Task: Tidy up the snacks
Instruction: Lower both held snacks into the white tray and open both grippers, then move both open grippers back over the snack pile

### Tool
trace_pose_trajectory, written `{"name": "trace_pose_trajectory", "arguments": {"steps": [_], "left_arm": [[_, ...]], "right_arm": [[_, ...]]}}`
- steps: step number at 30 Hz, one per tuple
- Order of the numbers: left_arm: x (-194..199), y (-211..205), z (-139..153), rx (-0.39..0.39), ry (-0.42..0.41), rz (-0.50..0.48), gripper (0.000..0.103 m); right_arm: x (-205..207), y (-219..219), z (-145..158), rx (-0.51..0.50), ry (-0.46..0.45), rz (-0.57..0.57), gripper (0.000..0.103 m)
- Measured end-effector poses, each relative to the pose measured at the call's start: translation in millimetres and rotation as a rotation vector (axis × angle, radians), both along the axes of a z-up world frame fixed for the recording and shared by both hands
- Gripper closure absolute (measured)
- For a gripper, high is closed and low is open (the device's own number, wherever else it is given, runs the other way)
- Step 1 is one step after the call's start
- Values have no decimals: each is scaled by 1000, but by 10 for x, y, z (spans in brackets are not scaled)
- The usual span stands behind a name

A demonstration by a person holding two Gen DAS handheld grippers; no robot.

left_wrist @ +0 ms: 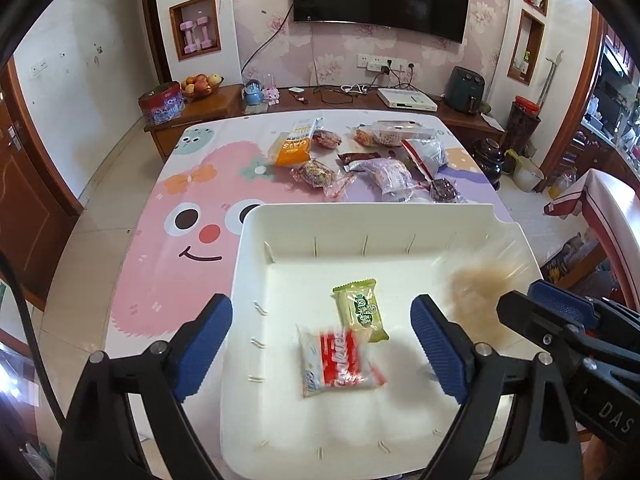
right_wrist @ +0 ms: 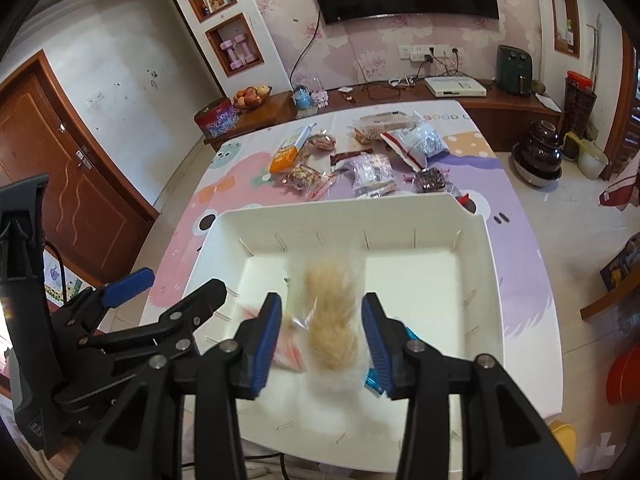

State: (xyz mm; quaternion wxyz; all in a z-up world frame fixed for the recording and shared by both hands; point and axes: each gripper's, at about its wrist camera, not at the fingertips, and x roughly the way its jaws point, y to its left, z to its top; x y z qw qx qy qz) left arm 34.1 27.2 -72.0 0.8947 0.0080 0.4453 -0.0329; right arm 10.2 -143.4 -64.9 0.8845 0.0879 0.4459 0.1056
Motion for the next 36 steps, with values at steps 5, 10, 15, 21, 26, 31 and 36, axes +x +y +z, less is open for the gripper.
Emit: {"name": "trace_pose_trajectory", "arguments": {"steps": [5, 10, 15, 21, 26, 31, 36], "left_arm": [[11, 24, -28, -9, 16, 10, 13], [1, 22, -26, -11, 12, 7, 13], [-2, 22, -25, -10, 14, 7, 13], [-3, 8, -26, -13, 27, 0, 13], [12, 12, -42, -14, 35, 0, 13], [30, 14, -76, -34, 45, -3, 13], [132, 10, -150, -21, 69, 14, 13]], "right_arm": [[-17, 24, 27, -7, -15, 7, 52], [-4, 5, 4, 3, -4, 4, 52], [-1, 1, -7, 6, -2, 7, 52], [-2, 11, -25, 12, -1, 14, 52], [12, 12, -68, 21, 13, 14, 52], [54, -1, -110, 25, 24, 16, 52], [134, -7, -153, 34, 44, 18, 52]]}}
